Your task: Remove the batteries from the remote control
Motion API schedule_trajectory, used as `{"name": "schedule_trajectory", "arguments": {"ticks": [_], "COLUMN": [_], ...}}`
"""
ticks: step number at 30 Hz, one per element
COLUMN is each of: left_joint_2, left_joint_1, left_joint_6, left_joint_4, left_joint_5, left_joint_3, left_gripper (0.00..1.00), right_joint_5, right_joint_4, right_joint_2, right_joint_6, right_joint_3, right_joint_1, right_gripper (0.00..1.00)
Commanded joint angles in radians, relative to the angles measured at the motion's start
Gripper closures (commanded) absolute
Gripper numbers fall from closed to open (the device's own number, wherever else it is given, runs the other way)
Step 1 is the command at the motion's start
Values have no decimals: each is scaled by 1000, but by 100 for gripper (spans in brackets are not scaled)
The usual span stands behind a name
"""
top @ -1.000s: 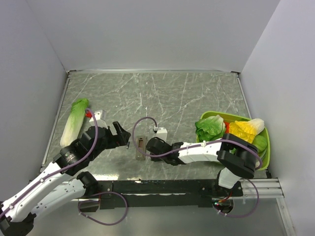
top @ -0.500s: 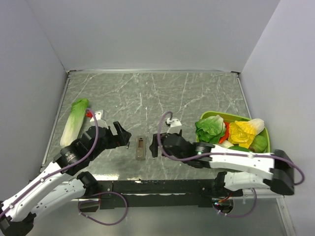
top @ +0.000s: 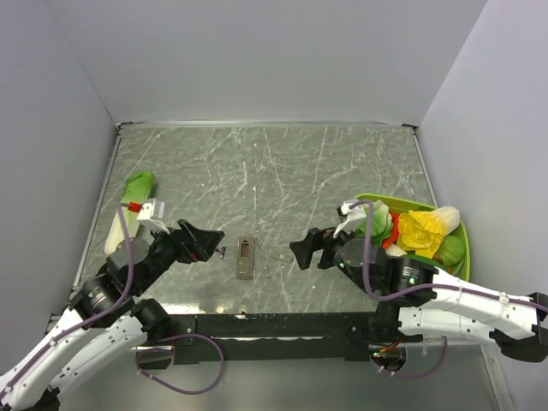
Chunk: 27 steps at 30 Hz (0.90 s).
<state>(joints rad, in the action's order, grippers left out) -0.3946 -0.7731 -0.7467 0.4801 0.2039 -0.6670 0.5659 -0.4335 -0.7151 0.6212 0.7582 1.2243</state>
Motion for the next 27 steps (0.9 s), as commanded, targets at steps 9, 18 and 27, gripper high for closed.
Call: {"name": "schedule_trajectory", "arguments": {"ticks": [9,18,27], "left_joint_2": [96,48,56], "left_joint_1": [3,3,3], "left_joint_6": [44,44,41], "left_joint_4": [-81,-75,-78], "left_joint_5": [-24,-52,-46], "left_joint_3": [30,23,27], "left_gripper": [1,1,1], "right_joint_5": [66,35,37], "right_joint_4": [0,15,25], "right_joint_2": [135,178,195], "right_joint_6": [-54,-35,-32], "right_joint_3": [-19,-48,-68], "right_joint_1": [6,6,6], "right_gripper": [0,0,0]}}
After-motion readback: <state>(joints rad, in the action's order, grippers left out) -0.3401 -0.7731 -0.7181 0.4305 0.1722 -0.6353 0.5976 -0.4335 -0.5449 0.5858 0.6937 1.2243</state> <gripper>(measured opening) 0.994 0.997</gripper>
